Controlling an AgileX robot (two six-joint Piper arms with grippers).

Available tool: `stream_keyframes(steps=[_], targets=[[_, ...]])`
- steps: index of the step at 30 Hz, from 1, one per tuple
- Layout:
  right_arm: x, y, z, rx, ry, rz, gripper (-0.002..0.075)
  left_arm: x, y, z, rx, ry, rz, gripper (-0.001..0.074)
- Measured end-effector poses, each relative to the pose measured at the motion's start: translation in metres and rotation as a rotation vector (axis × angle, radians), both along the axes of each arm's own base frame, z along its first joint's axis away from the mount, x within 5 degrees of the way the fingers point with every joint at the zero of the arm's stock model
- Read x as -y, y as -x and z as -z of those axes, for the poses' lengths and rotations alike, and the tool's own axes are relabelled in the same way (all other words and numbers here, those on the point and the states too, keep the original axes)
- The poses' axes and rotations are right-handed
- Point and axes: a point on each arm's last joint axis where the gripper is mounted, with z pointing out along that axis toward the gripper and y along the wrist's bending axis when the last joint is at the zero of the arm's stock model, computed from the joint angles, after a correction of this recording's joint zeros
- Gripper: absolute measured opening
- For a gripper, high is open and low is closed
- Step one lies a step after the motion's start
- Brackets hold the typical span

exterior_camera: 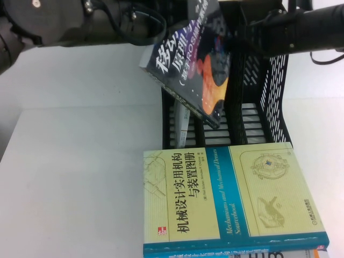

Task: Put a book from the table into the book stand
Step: Place the book on the book shelf

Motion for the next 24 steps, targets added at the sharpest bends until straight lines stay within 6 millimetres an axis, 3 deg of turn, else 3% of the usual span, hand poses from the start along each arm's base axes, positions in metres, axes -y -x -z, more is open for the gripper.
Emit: stream_keyframes(steps=[9,15,24], targets=[[-0.005,-0.01,0.001,0.003,-0.015,-0.031,-0.0003,-0.004,0.004,-0.008,0.034,-0.01,-0.006,0.0113],[-0.005,-0.01,0.003,0.005,0.003,-0.035,-0.0003,0.006,-0.011,0.009,-0.024,0.022,-0.003,0.0113],[-0.002,-0.015,0.018,-0.05,0.052,-0.019,-0.0003,0.04,-0.021,0.033,0.005,-0.03,0.061,0.0113]])
